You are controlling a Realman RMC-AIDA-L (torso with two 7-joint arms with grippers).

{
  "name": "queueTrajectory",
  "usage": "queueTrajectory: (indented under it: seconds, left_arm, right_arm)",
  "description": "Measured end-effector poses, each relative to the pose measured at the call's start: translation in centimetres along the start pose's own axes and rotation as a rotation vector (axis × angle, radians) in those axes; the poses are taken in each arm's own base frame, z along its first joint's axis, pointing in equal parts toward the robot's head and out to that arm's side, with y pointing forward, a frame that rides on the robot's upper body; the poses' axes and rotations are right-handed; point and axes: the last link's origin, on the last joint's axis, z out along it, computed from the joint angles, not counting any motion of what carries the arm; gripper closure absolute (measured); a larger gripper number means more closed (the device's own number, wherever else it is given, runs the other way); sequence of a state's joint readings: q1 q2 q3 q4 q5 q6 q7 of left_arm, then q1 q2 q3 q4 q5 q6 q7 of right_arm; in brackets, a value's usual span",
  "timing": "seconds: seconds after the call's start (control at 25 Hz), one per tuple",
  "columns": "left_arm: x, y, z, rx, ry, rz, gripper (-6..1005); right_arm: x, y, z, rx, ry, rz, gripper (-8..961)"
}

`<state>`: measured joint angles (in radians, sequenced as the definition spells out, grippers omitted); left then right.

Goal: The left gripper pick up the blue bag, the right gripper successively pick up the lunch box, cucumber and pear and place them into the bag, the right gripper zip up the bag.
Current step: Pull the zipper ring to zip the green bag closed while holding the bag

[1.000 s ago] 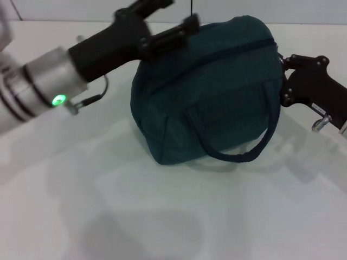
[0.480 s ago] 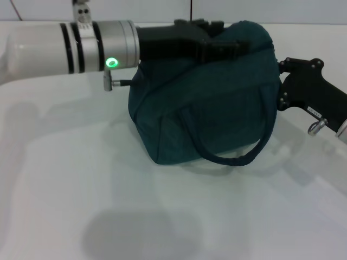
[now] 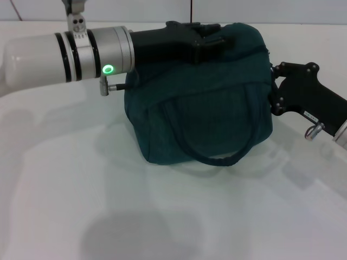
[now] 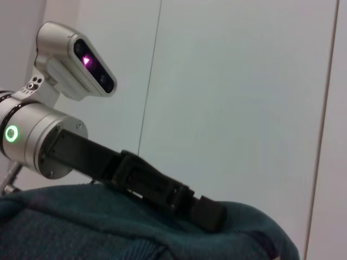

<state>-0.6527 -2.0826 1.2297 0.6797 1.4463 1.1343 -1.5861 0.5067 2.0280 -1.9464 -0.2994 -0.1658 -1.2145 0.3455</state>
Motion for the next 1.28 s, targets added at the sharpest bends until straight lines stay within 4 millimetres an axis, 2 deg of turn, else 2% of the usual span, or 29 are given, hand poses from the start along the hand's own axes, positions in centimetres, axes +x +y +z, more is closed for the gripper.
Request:
queueTrajectory:
  seconds: [0.24,0.68,0.8,1.28]
  left_arm:
    - [-0.5,0.3,0.0,-0.010,0.009,0.043,649]
    - [-1.0,0.8,-1.5,-0.025,0.128,0.112,808]
    - [-1.5,0.7,-1.6,-0.015,0.130,0.109,930]
    - [-1.7,0.4,-1.7,0.001,0.130,0.105,938]
  right_arm:
    - [-0.1,0.3,-0.1,-0.007,-0.008,0.005,932]
    - [0.4,0.3,-1.0,0.014,0.007,0.033,933]
    - [0.8,0.3,-1.6,0.033,0.017,0.049,933]
    - [2.2,-0.5,-3.6,0.124,0.071,0.093,934]
